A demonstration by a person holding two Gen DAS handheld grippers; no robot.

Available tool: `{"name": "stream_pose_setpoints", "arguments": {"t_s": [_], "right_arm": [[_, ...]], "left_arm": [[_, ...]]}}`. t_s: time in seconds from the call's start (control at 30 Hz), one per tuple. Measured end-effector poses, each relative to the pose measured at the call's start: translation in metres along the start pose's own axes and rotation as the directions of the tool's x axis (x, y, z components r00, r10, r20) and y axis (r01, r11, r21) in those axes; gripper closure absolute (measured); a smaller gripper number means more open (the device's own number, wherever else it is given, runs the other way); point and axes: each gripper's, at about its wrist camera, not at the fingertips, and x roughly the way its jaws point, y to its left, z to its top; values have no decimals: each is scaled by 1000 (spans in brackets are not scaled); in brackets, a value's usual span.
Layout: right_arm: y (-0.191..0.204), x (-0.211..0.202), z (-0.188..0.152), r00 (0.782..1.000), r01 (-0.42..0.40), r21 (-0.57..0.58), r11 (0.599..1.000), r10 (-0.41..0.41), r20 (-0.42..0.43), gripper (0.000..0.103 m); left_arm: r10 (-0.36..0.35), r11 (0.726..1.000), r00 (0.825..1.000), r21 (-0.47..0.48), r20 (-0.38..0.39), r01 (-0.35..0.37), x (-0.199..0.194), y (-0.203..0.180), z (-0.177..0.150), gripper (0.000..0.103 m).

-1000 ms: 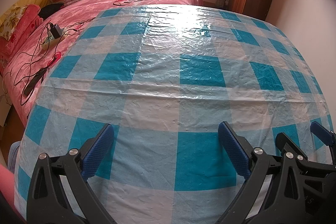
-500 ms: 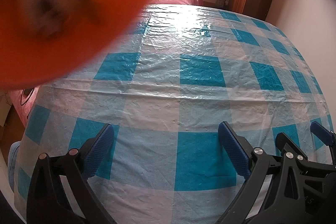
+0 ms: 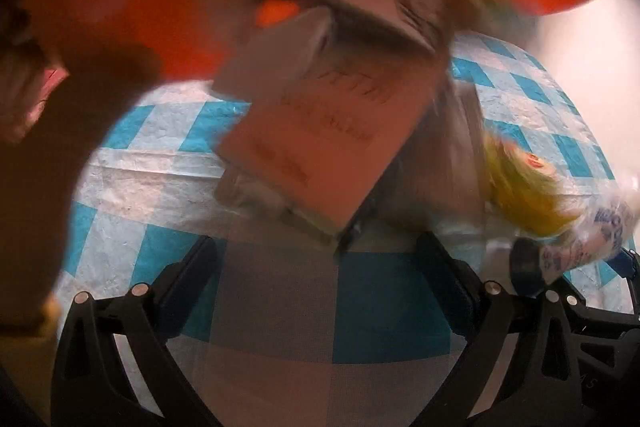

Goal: Collect trash

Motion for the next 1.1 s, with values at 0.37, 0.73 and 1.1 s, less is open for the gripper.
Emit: {"name": "stream_pose_setpoints", "arguments": {"t_s": [0.37, 0.73, 1.1], "right_arm": [[0, -1, 1, 1000, 1, 0, 1000, -1, 0, 4], [0, -1, 1, 1000, 1, 0, 1000, -1, 0, 4], [0, -1, 0, 1000, 1, 0, 1000, -1, 0, 4]], "left_arm": [[1, 1000, 1000, -1, 0, -1, -3, 1, -2, 4], [2, 1000, 1000, -3, 0, -2, -2, 0, -1, 4], [4, 1000, 1000, -5, 0, -4, -1, -1, -1, 4]]}}
